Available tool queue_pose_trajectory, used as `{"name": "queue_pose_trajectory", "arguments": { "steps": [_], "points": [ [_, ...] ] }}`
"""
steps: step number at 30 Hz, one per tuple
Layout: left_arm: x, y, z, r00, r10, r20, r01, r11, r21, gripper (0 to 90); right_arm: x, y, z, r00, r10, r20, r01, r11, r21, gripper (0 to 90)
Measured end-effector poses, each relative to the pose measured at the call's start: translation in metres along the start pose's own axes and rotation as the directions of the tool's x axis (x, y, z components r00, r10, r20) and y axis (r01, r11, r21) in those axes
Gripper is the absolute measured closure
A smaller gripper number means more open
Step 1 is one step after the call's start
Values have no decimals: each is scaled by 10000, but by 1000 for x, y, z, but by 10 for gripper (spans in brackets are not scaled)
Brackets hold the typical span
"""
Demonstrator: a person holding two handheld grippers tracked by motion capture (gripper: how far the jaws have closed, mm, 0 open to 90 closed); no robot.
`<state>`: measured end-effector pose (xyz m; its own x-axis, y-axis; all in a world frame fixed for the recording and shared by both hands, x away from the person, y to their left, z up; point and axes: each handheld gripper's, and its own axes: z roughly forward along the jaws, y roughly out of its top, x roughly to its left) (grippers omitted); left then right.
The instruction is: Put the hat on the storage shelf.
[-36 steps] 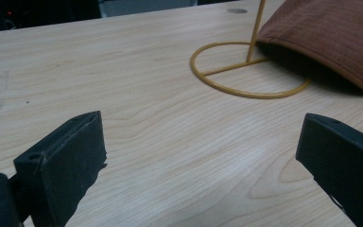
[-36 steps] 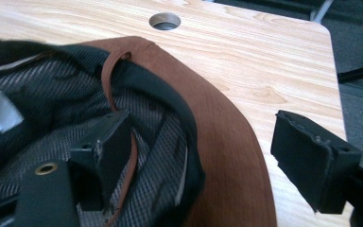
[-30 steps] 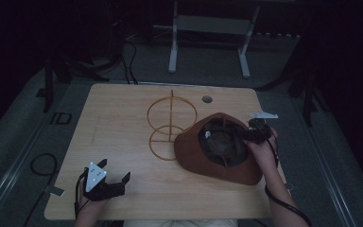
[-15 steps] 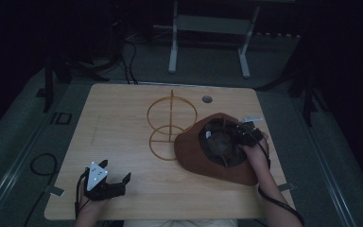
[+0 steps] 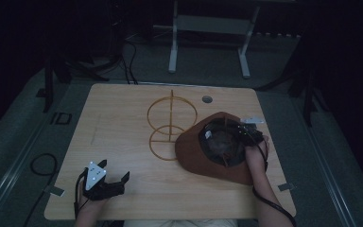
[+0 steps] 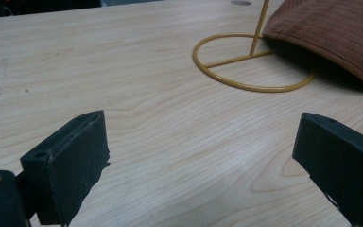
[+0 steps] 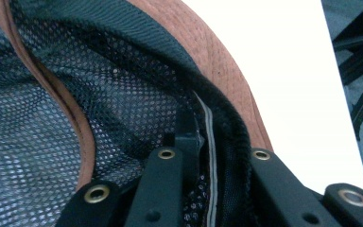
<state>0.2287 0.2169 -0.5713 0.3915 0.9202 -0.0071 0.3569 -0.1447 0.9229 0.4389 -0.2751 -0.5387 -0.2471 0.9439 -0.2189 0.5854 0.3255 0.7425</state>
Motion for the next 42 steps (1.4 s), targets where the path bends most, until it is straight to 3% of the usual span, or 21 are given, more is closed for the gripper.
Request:
{"name": "queue_pose_trajectory", "arguments": {
  "steps": [4,13,22,27,29,34,42],
  "points": [
    [-1,0,0,10000,69,21,-69,10000,-15,51,-7,4,-15,9989,476,-41,-478,9966,-665,831],
    [-1,1,0,10000,55,10,-55,10000,-42,51,-25,14,-52,9934,1112,-284,-1146,9767,-1816,834],
    [-5,5,-1,9997,90,222,-90,10000,2,51,-38,25,-89,9897,1399,-317,-1431,9473,-2867,836],
    [-9,13,-5,9985,-167,516,170,9998,-57,51,-48,25,-108,9827,1779,-508,-1846,9249,-3324,835],
    [-11,19,-8,9985,-142,529,147,9998,-94,51,-50,25,-113,9839,1736,-431,-1778,9220,-3441,835],
    [-20,39,-17,9966,-281,770,318,9984,-470,52,-57,23,-129,9791,1889,-751,-2032,9045,-3749,835],
    [-41,88,-32,9941,230,1061,-124,9950,-991,54,-62,27,-158,9806,1824,-724,-1958,8856,-4211,834]
  ]
}}
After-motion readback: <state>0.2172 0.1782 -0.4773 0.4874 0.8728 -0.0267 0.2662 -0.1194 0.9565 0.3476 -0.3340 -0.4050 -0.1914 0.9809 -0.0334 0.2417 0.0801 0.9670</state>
